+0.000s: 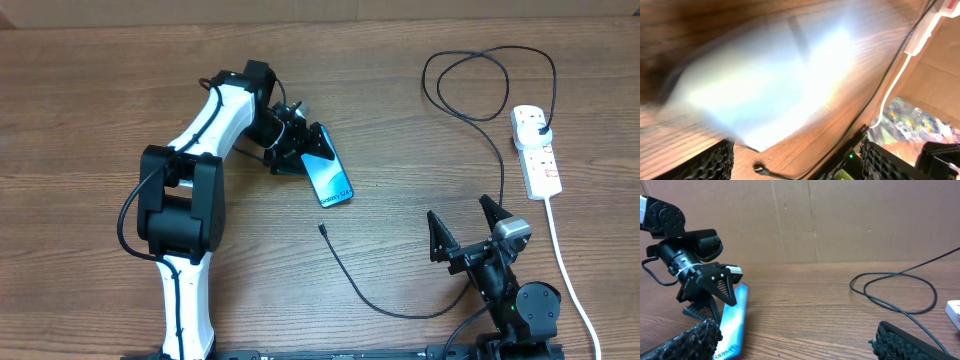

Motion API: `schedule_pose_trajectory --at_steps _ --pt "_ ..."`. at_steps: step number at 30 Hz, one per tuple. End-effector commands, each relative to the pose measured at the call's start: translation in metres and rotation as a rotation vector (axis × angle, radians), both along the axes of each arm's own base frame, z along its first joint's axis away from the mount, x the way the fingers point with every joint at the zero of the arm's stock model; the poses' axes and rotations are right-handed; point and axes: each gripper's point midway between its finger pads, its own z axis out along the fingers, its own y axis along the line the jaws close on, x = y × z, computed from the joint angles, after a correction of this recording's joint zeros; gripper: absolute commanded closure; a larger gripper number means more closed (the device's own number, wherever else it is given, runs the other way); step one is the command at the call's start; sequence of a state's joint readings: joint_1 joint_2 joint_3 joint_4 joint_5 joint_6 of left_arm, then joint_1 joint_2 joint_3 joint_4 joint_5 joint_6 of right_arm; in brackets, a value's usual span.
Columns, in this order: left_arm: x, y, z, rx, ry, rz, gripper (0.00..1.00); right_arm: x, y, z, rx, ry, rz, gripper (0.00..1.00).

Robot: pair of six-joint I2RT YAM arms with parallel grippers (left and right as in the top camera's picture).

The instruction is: Plug charger to phone and switch on socket

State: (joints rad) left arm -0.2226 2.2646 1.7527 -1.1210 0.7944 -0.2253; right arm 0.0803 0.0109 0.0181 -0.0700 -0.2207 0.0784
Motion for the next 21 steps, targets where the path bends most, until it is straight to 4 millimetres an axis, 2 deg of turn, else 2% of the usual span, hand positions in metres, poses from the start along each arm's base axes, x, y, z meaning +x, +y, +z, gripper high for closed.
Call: schedule_pose_trajectory --at_steps 1,4,9,13,14,18,21 --pt "-0.002 0.008 -0.003 0.121 -0.038 -0.012 0.17 0.0 -0.001 -0.002 -0.001 -0.003 -0.005 0.0" --pt "-0.004 0.011 -0.015 0.245 -0.048 -0.011 0.16 0.0 -0.001 -0.002 -0.001 -0.003 -0.005 0.0" --pt "-0.003 0.003 -0.027 0.396 -0.069 0.034 0.14 0.0 -0.001 -0.002 -0.001 -0.003 -0.005 0.0" --pt "0.003 0.001 -0.036 0.557 -0.116 0.113 0.05 0.0 -0.001 -0.002 -0.001 -0.003 -0.005 0.0" --pt "0.006 0.001 -0.038 0.591 -0.139 0.129 0.0 0.0 -0.001 -0.002 -0.001 -0.003 -0.005 0.0" --pt "0.016 0.004 -0.04 0.718 -0.225 0.196 0.0 0.0 -0.001 -0.002 -0.001 -0.003 -0.005 0.0" --pt "0.014 0.0 -0.042 0.753 -0.247 0.19 0.0 0.0 -0.001 -0.002 -0.001 -0.003 -0.005 0.0"
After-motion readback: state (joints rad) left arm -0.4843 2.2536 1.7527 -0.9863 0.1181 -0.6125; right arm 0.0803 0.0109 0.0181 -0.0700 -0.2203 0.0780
